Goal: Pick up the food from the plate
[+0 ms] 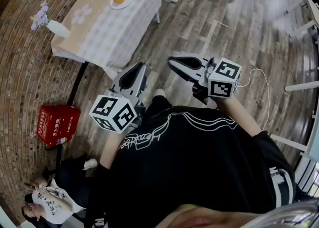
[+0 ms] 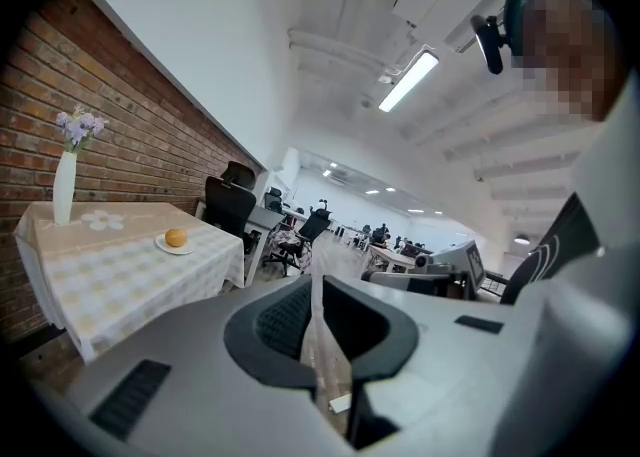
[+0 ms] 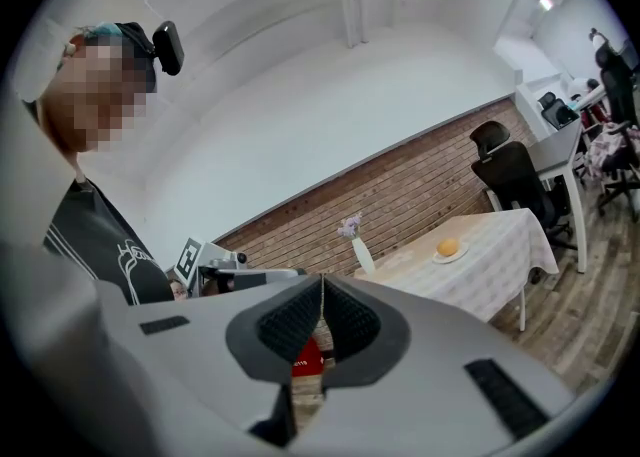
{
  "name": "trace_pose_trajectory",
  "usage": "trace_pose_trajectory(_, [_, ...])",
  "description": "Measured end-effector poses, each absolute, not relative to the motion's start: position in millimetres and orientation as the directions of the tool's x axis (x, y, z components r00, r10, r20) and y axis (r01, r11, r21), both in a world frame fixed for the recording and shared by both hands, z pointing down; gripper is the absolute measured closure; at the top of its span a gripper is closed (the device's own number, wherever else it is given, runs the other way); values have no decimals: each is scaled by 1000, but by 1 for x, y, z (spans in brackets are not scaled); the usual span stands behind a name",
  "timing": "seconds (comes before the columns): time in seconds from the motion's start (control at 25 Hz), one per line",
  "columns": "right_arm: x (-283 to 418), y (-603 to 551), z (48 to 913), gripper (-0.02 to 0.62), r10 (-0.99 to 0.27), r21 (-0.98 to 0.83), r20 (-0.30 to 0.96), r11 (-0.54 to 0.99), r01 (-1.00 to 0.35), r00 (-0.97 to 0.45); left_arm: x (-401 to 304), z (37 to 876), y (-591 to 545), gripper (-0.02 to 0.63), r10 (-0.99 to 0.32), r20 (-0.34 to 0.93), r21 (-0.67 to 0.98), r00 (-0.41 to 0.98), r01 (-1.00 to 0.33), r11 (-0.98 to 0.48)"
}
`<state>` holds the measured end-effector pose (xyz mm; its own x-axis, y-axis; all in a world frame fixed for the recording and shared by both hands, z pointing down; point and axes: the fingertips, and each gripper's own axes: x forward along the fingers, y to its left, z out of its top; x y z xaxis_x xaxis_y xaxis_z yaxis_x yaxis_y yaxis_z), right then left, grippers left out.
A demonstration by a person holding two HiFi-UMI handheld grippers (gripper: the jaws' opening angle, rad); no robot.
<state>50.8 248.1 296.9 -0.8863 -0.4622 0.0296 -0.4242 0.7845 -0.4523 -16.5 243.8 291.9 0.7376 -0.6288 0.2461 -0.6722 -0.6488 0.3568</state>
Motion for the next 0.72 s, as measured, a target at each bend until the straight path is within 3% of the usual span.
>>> trace_pose_trajectory(0.4, [64,132,316,597,-505,-477,48,747,-464,-862,-9,311,120,589,-605,241,375,759,-648,-663])
trace_pose_trajectory(0.72, [51,-13,327,597,-498,-511,86,721,-468,-863,-22,320,-26,536,-603,245,400,760,-645,-651])
